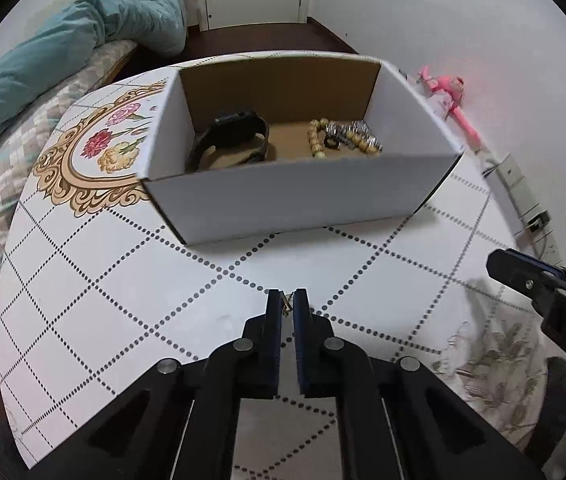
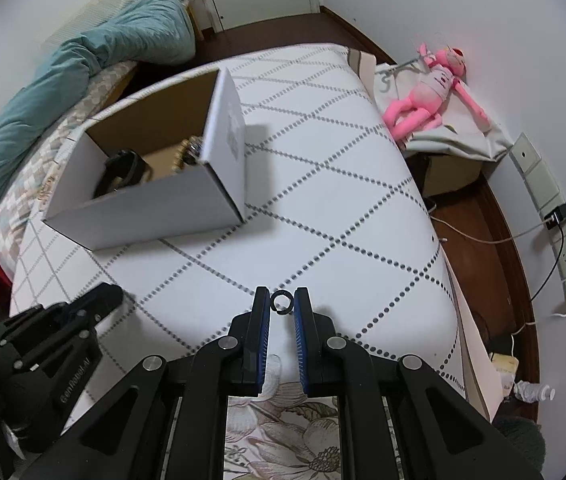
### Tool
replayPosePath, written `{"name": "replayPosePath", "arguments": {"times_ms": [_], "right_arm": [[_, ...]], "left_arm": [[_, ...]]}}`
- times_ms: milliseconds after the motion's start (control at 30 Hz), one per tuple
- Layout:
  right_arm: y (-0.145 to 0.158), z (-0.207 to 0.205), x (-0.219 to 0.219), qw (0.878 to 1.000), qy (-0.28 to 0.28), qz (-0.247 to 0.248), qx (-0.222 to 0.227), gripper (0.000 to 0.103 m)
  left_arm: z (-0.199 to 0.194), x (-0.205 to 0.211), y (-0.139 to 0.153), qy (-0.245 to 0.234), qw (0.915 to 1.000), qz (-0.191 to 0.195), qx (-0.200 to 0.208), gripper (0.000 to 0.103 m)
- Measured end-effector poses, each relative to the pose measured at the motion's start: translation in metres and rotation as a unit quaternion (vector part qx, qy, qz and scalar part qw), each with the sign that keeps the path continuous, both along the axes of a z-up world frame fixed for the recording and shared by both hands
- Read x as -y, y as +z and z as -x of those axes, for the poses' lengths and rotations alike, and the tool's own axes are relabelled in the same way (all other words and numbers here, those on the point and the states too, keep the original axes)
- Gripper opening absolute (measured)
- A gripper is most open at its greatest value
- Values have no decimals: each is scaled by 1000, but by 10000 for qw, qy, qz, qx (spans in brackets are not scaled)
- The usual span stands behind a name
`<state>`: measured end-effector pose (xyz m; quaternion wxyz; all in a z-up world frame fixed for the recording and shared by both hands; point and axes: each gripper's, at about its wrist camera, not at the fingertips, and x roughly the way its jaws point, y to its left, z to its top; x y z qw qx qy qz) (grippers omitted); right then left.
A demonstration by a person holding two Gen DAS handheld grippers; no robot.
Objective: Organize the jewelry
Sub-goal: 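Carry the ring and earring into the white box and open both tools, then lift both tools up and away from the box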
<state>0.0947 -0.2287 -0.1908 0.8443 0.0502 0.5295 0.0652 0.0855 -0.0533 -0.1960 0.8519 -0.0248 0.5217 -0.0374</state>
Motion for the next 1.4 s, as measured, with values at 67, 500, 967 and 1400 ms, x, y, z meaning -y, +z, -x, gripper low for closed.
{"name": "replayPosePath", "arguments": {"times_ms": [67,500,967,1400], "right_arm": [[11,0,-2,9999,49,-51,101,13],[74,-22,-21,9963,290,-490,639,13],[52,-127,-62,9972,721,-151,-112,13],[55,-130,-48,9983,529,-1,-246,41]], "left_arm": [[1,-8,12,54,9998,200,33,3],[-24,-60,101,388,9929,861,726,3],[-117,-62,81,514,9980,360,5,10],[-109,-75,70,864,9962,-73,12,88]]}}
